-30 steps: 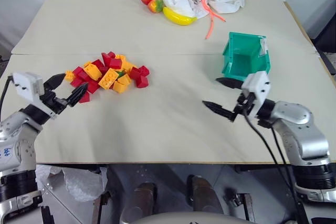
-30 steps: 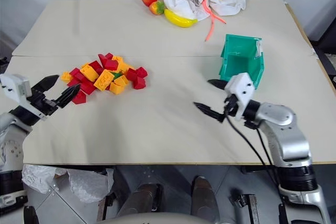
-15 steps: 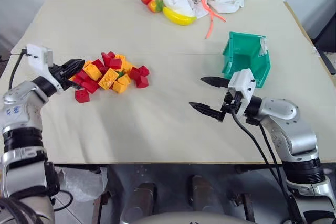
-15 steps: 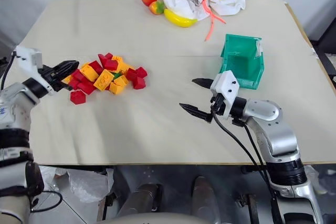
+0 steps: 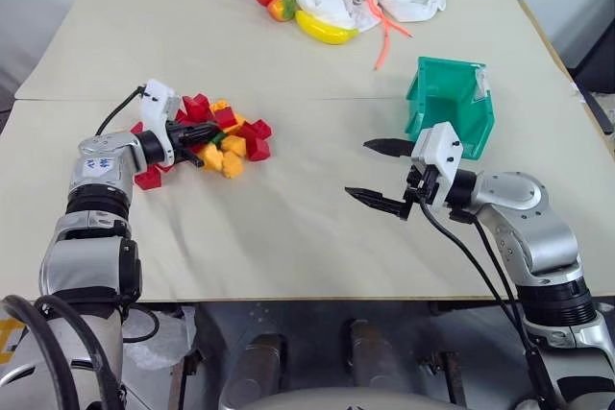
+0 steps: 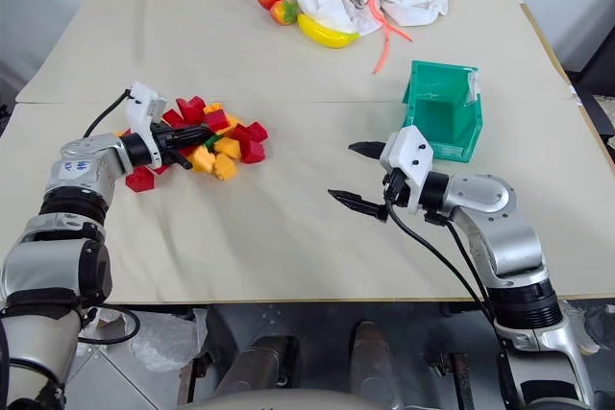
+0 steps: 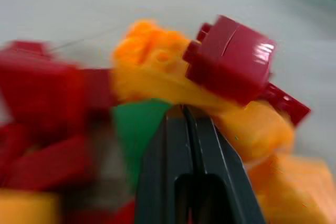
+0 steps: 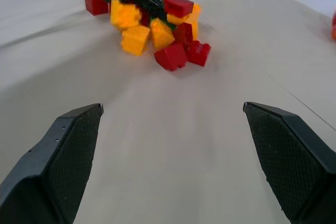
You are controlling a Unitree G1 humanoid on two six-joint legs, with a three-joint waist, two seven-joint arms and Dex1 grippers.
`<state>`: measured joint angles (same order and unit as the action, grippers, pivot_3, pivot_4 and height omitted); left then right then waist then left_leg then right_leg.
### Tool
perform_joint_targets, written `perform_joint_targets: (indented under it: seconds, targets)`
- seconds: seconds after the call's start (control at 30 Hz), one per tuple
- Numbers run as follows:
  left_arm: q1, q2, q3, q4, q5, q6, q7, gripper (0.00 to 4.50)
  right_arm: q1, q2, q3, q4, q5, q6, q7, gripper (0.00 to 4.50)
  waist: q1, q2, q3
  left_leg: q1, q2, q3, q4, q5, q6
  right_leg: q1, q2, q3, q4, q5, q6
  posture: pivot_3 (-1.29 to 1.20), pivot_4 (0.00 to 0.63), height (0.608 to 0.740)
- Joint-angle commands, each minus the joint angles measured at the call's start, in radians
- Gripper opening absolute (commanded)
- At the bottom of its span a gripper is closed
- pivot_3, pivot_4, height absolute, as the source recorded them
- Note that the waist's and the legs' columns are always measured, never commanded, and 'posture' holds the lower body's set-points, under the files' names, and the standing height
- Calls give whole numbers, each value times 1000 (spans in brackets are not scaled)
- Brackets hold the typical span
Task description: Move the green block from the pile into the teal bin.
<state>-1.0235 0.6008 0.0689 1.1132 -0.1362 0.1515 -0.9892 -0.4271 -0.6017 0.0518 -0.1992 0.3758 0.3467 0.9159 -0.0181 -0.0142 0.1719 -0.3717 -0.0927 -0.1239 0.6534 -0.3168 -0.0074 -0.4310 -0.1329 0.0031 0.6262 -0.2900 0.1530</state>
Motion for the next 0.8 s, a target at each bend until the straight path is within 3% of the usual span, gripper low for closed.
perform_joint_targets:
  seconds: [0.03, 0.27, 0.4, 0.5, 0.6, 0.8]
  targets:
    - [-9, 1, -20, -23, 14, 25, -79, 27, -3, -15, -36, -44, 10, 3, -12, 4500, -4, 0, 0, 0, 0, 0, 0, 0, 0, 0, 0, 0, 0, 0, 0, 0, 150, 740]
    - [28, -40, -1, -193, -56, 148, -192, 27, 6, -15, -34, -33, -3, -11, -13, 4500, -7, 0, 0, 0, 0, -1, 1, 0, 0, 0, 0, 0, 1, 0, 0, 0, 150, 740]
    - [18, -29, 97, -226, -88, 103, -11, 27, 6, -15, -34, -30, -7, -15, -14, 4500, -12, -1, 0, -1, 1, -1, 2, 0, 0, 0, 0, 0, 1, 0, 0, 0, 150, 740]
    - [16, -15, 154, -204, -66, 71, 214, 27, 9, -18, -32, -28, -15, -16, -11, 4500, -12, -1, 0, 0, 2, -1, 2, 0, 0, -1, 0, 1, 1, 0, 0, 0, 150, 740]
    - [24, -18, 207, -217, -71, 156, 417, 27, 8, -15, -32, -25, -18, -17, -11, 4500, -7, -1, 0, 0, 2, -1, 2, 0, 0, -1, -1, 1, 2, 0, 0, 0, 150, 740]
    - [47, -20, 172, -269, -65, 365, 460, 27, -10, -11, -25, -6, -24, -18, -5, 4500, -4, -1, 0, 0, 1, -1, 3, -1, 1, 0, -1, 1, 2, 0, 1, 0, 150, 740]
